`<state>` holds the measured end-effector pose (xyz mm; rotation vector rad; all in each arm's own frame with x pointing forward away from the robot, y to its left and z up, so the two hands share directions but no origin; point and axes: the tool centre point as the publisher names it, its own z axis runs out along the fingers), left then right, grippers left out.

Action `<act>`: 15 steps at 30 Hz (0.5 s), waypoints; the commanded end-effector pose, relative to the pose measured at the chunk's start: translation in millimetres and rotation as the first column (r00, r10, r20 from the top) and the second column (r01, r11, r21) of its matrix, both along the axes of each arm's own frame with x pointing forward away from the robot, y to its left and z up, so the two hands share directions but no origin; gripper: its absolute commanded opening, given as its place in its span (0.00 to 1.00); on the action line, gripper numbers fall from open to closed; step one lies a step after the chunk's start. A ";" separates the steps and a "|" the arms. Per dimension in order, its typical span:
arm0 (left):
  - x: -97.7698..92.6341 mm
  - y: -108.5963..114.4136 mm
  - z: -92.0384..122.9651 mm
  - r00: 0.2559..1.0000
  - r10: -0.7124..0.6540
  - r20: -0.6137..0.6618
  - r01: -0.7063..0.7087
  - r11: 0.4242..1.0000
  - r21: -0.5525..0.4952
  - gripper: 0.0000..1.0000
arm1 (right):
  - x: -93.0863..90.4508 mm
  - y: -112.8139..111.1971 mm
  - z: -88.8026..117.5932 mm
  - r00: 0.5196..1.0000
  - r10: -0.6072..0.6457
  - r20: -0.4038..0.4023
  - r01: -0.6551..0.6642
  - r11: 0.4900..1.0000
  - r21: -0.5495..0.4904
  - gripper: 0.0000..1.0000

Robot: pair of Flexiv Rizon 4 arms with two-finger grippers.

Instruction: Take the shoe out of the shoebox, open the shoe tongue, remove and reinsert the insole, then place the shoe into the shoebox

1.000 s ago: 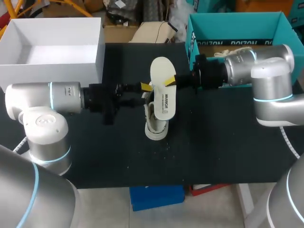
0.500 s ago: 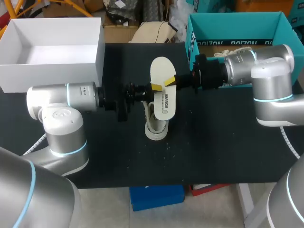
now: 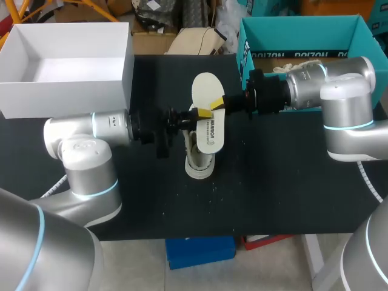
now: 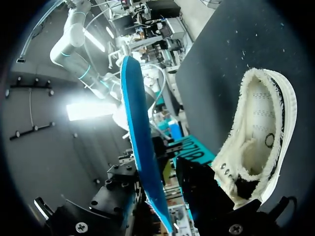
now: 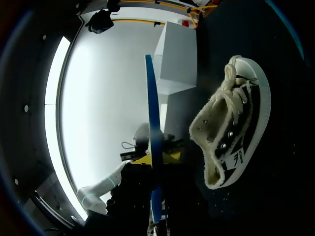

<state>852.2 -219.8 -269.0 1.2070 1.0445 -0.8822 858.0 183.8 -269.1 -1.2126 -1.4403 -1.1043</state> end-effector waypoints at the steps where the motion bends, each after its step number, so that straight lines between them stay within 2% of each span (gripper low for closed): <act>1: 0.3 -3.5 1.4 1.000 0.002 0.006 -0.002 1.000 -0.003 0.22 | 0.4 0.8 -0.2 1.000 -0.001 -0.001 0.001 1.000 -0.001 0.00; 3: 0.1 -4.1 1.7 1.000 -0.003 0.002 0.003 1.000 -0.010 0.02 | 0.4 0.8 -0.2 1.000 -0.001 -0.001 0.001 1.000 -0.001 0.00; 4: 0.1 -4.3 1.7 1.000 -0.004 0.001 0.004 1.000 -0.012 0.00 | 0.4 0.8 -0.2 1.000 -0.001 -0.001 0.001 1.000 -0.001 0.00; 15: -0.2 -6.8 5.8 1.000 -0.001 0.008 0.001 1.000 -0.022 0.00 | 0.4 0.8 -0.2 1.000 -0.001 -0.001 0.001 1.000 -0.001 0.00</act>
